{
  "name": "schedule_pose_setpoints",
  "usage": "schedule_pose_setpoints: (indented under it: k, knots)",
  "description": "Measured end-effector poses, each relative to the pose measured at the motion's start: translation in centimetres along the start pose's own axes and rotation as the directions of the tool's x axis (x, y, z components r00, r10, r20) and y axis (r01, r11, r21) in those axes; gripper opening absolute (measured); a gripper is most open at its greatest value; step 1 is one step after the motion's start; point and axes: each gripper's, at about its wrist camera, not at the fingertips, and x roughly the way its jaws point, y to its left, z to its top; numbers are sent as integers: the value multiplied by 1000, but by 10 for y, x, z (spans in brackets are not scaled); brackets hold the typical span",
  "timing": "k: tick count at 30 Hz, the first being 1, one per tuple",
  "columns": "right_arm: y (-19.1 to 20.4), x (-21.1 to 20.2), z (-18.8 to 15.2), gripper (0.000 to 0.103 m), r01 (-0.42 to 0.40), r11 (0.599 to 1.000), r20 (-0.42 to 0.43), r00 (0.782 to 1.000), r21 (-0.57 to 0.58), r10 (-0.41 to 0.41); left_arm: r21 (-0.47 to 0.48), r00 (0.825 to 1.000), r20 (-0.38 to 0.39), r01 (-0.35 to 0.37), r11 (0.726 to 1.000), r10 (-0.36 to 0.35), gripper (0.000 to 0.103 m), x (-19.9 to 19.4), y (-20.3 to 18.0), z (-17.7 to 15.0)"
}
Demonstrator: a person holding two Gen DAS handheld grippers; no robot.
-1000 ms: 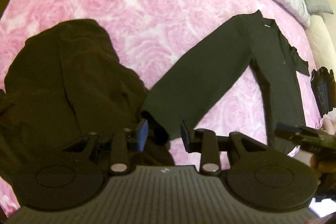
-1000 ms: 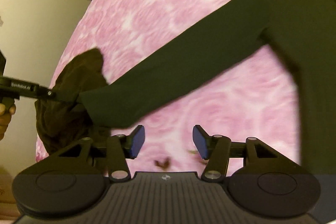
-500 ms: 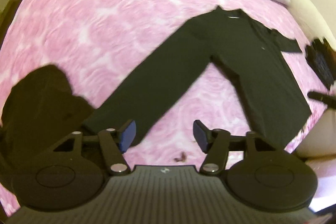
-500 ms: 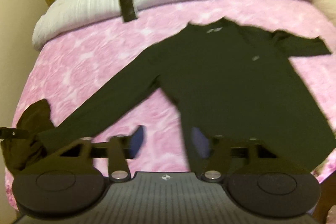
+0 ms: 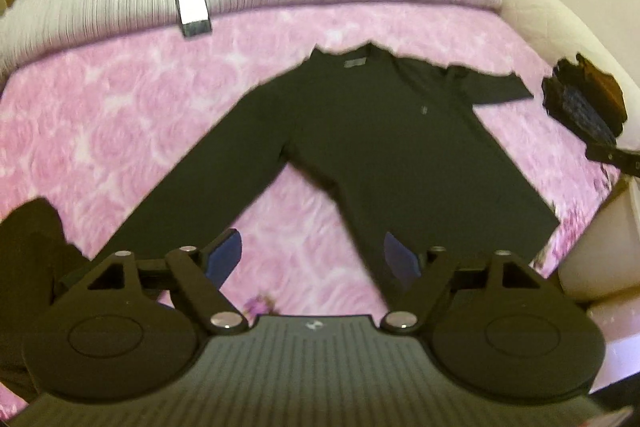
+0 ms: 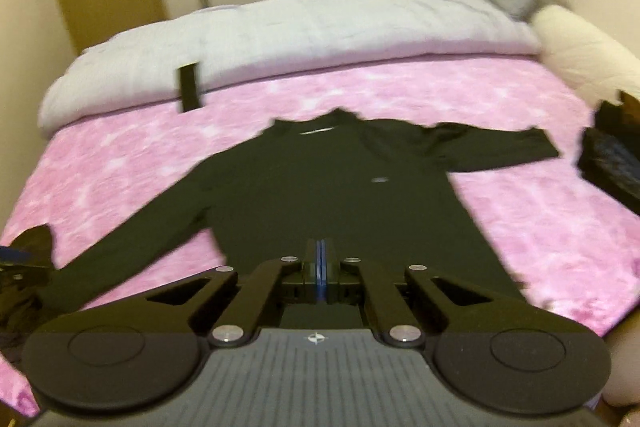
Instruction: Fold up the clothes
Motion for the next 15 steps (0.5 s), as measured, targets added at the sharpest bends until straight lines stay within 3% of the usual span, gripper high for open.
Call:
schedule_pose_setpoints:
  k: [6, 11, 15]
  knots:
    - [-81, -13, 20, 31, 101, 993, 4, 995, 54, -101, -10, 999, 53, -3, 1000, 4, 85, -3, -40, 18]
    - [-129, -30, 33, 74, 144, 983, 47, 988, 116, -150, 39, 997, 81, -4, 999, 1, 90, -5, -68, 35]
    - [-156, -41, 41, 88, 184, 966, 94, 975, 181, -203, 51, 994, 111, -17, 999, 11, 94, -9, -75, 46]
